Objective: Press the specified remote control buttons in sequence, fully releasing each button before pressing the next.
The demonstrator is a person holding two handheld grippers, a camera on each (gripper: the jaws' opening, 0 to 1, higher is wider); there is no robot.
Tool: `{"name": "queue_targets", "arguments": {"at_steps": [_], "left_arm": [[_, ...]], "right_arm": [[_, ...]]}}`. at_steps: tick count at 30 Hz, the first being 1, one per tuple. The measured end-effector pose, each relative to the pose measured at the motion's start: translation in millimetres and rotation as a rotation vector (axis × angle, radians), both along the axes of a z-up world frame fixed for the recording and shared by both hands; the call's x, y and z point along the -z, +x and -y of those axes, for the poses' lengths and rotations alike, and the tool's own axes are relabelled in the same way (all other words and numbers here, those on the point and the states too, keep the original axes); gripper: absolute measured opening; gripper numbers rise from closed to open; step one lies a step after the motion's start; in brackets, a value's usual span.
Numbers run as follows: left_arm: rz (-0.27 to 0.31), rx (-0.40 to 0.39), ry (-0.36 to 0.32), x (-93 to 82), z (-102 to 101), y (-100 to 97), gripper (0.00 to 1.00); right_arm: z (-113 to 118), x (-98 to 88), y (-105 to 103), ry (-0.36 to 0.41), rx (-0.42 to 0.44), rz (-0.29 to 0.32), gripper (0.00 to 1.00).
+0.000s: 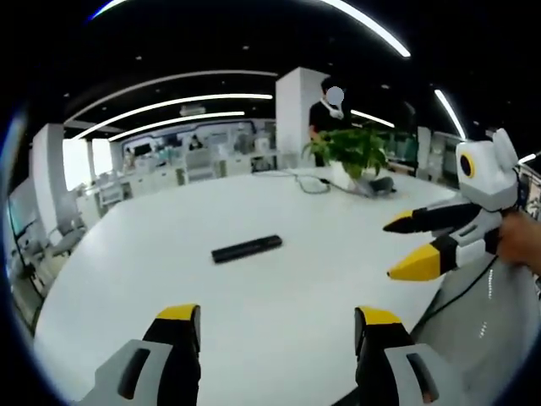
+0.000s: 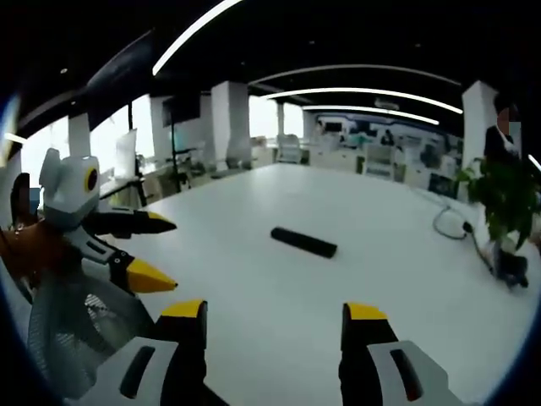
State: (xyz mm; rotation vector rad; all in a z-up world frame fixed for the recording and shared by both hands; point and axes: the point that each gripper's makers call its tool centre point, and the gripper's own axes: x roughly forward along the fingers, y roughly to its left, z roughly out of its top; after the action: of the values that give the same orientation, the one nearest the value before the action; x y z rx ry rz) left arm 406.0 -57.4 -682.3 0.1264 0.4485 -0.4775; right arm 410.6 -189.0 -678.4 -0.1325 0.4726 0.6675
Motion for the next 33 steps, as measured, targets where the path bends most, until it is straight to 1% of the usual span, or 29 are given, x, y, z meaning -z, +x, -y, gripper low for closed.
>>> {"name": "queue_targets", "arguments": {"at_steps": [33], "left_arm": [[-0.001, -0.003, 0.014, 1.2, -1.6, -0.7, 0.75]], "right_arm": [[0.7, 0.4, -0.7, -0.003, 0.004, 0.001, 0.62]]}}
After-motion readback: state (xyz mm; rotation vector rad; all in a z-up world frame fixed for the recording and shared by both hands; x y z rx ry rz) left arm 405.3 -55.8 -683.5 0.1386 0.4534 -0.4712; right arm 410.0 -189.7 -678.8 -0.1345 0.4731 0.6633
